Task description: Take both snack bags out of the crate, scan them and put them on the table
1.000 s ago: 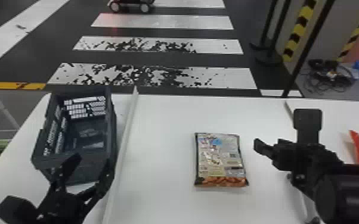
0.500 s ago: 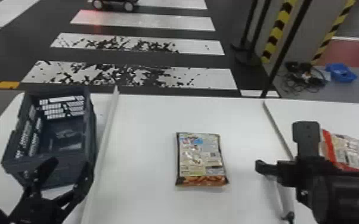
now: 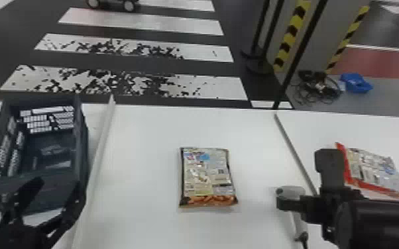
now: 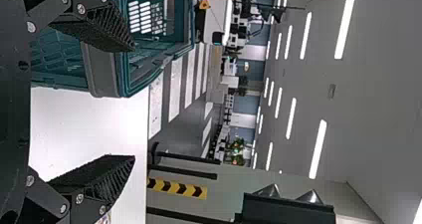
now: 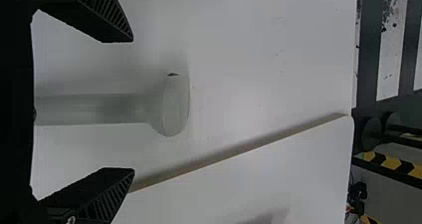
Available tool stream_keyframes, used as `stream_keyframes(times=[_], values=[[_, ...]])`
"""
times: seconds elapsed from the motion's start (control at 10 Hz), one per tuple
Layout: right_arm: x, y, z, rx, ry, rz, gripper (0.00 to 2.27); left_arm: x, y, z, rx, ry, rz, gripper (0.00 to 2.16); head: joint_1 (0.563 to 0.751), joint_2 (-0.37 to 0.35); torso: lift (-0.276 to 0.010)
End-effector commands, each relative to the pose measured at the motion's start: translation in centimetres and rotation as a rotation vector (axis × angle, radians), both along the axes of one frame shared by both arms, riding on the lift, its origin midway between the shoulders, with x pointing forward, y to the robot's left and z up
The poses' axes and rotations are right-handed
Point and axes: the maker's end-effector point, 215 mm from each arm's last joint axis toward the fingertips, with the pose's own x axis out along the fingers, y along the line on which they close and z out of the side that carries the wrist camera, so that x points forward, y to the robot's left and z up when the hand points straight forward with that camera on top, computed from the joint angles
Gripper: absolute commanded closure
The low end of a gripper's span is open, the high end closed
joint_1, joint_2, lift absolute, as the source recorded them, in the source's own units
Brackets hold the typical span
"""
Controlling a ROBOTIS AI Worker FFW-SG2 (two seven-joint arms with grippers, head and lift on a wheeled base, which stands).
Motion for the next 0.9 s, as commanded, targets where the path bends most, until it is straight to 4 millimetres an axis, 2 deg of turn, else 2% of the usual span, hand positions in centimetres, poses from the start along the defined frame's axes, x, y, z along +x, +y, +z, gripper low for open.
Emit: stream_keyframes(times=[0.0,0.4,0.7,0.8], values=[[0.0,0.0,-1.1,0.008,0.023,-0.001,0.06,0.1,0.0,0.1,0.0,-0.001,0.0,0.25,0.695,-0.152,-0.093],[0.3,-0.7,-3.4,0.007,0.081,-0.005,0.1,0.0,0.0,0.0,0.0,0.0,0.0,0.25,0.695,-0.155,-0.093],[0.0,-1.2,-4.7,0.014,0.117,0.002,0.3,0.0,0.1,0.0,0.001,0.0,0.0,0.25,0.695,-0.162,-0.093],[0.1,-1.1,-4.7,0.024,0.116,0.008,0.47,0.0,0.1,-0.1,-0.001,0.003,0.002,0.25,0.695,-0.163,-0.093]])
